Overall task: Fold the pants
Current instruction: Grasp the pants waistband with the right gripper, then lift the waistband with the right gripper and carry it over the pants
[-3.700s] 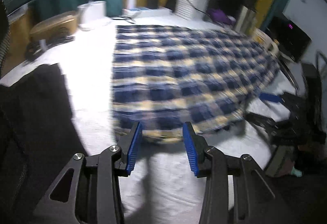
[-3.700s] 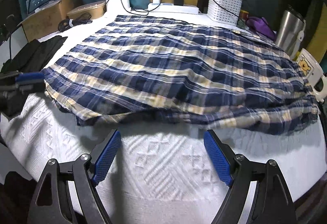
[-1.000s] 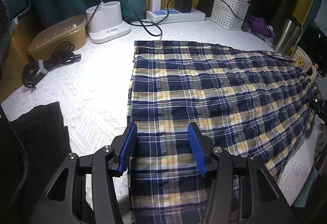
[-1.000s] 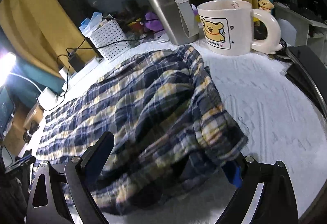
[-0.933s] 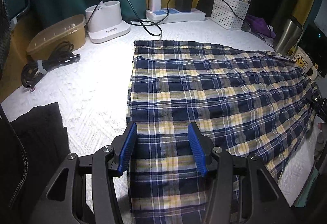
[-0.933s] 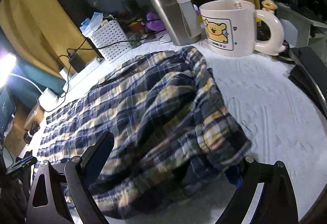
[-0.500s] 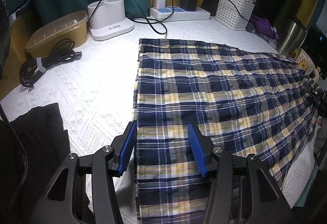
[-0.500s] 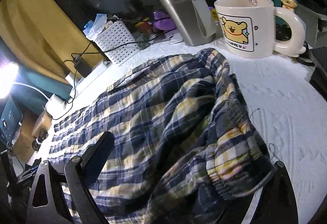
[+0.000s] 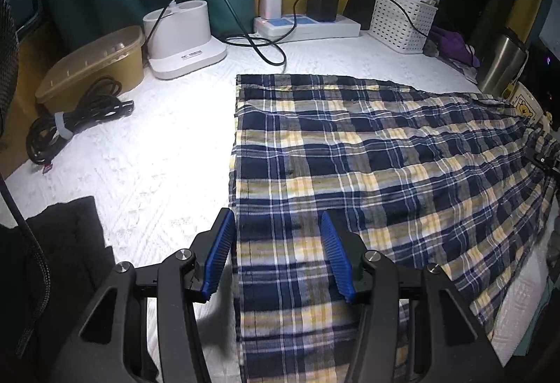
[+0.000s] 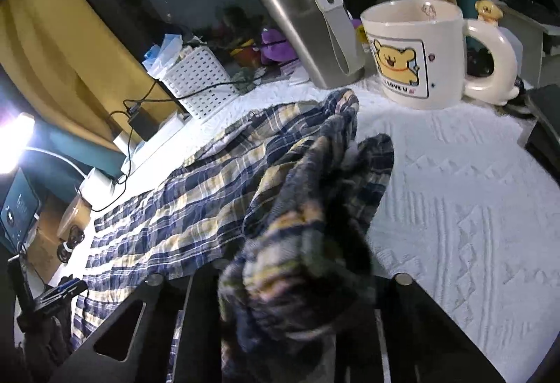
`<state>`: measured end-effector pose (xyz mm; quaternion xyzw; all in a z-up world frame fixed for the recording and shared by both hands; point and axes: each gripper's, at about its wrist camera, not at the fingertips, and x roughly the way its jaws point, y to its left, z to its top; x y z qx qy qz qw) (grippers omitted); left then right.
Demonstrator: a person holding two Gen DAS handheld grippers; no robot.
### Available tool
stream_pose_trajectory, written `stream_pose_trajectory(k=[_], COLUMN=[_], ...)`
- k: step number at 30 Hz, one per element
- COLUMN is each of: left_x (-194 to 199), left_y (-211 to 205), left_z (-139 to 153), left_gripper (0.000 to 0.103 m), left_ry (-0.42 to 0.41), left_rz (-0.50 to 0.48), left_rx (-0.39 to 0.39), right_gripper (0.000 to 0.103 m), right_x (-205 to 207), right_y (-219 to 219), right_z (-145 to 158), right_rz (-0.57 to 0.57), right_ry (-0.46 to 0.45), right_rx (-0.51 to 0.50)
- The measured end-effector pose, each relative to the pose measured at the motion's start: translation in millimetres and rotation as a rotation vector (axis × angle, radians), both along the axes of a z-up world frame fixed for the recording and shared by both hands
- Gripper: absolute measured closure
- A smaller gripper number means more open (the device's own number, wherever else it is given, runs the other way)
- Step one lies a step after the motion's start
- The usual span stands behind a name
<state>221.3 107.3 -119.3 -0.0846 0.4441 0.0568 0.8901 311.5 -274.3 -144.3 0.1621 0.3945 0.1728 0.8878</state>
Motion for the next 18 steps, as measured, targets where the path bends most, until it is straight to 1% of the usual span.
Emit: stream_pose_trajectory(k=[3, 4, 5, 7, 8, 10, 11, 18], left_x=[2, 2, 2, 1, 0, -2, -3, -12], left_y=[-2, -2, -2, 0, 2, 7, 9, 18], left_z=[-4, -5, -5, -7, -7, -7, -7, -9], left_gripper=[0.052, 0.061, 0.075, 0.081, 0.088, 0.095, 0.097, 0.097], left_ry=[0.006, 0.002, 0.003, 0.0, -0.004, -0.009, -0.011, -0.035], left_rz=[-0.007, -0.012, -0.014, -0.012, -0.008, 0.003, 0.006, 0.02], left_rx=[0.036, 0.048, 0.054, 0.067, 0.065, 0.06, 0.055, 0.022], right_gripper=[0.087, 0.087, 0.088, 0.088, 0.088, 0.088, 0.088, 0.088], right_x=[-3, -4, -5, -7, -8, -11, -12, -21], right_y=[3, 4, 4, 6, 8, 10, 12, 25], right_z=[7, 9, 11, 16, 18, 22, 24, 43], right_rz=[0.01, 0.012, 0.013, 0.016, 0.018, 0.02, 0.021, 0.038], right_ry=[-0.02, -0.027, -0.032, -0.043, -0.048, -0.056, -0.06, -0.102], right_rx=[-0.009, -0.011, -0.013, -0.017, -0.021, -0.028, -0.03, -0.064])
